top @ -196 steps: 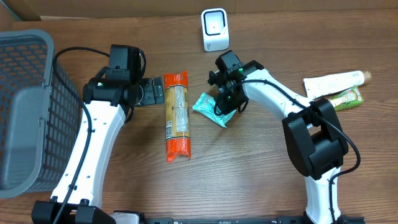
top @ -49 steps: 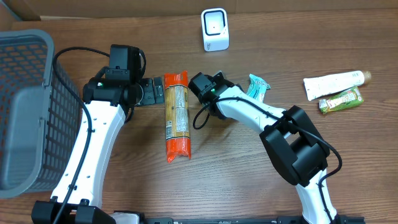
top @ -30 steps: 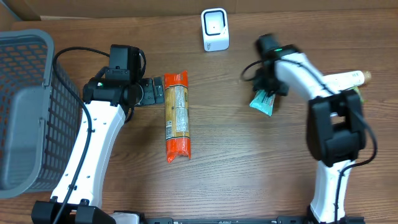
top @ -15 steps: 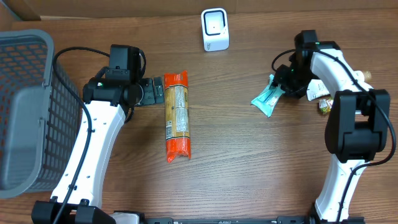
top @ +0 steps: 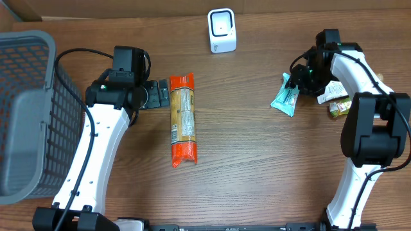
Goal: Scan the item barcode
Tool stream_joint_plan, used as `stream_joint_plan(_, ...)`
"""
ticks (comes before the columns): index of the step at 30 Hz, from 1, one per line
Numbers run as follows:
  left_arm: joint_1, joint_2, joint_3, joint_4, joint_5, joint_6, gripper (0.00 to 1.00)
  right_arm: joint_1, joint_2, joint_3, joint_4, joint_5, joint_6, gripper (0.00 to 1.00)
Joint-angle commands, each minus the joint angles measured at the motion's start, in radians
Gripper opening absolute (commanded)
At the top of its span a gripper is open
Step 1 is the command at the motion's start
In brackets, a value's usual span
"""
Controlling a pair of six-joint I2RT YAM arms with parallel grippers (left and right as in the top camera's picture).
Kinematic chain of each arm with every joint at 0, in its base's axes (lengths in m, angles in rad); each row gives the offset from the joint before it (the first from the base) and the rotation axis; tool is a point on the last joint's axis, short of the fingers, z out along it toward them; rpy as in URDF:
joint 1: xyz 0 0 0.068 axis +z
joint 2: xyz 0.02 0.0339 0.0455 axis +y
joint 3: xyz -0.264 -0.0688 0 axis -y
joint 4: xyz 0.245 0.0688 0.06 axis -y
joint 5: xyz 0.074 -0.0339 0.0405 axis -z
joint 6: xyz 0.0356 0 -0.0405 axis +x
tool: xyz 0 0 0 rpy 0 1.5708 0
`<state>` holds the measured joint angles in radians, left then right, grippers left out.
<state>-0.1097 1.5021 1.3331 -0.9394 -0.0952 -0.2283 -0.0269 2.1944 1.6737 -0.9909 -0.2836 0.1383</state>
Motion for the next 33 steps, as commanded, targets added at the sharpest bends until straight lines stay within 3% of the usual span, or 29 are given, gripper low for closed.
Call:
stream_joint_plan(1,-0.002,0.002,0.005,0.002,-0.009,0.023,1.00,0.005,-0.045,0.014,0.000,-0.015,-0.069,0.40)
stream_joint_plan(14,-0.002,0.002,0.005,0.002,-0.009,0.023,1.00,-0.015,-0.046,0.017,-0.031,-0.029,-0.098,0.38)
stream_joint_plan(15,-0.002,0.002,0.005,0.002,-0.009,0.023,1.00,-0.015,-0.046,0.017,-0.034,-0.034,-0.098,0.34)
stream_joint_plan(16,-0.002,0.002,0.005,0.002,-0.009,0.023,1.00,-0.014,-0.046,0.017,-0.036,-0.039,-0.098,0.13)
stream_joint_plan(17,-0.002,0.002,0.005,0.002,-0.009,0.023,1.00,-0.014,-0.046,0.017,-0.036,-0.046,-0.098,0.04)
stream_joint_plan(22,-0.002,0.002,0.005,0.002,-0.009,0.023,1.00,-0.011,-0.048,0.064,-0.078,-0.055,-0.079,0.04)
stream_joint_plan(28,-0.002,0.002,0.005,0.002,-0.009,0.023,1.00,0.149,-0.087,0.217,-0.217,0.383,0.057,0.04)
stream_joint_plan(29,-0.002,0.002,0.005,0.002,-0.009,0.023,0.99,0.233,-0.088,0.229,-0.264,0.587,0.136,0.04)
stream_joint_plan(33,-0.002,0.002,0.005,0.002,-0.009,0.023,1.00,0.431,-0.068,0.184,-0.365,0.919,0.287,0.04)
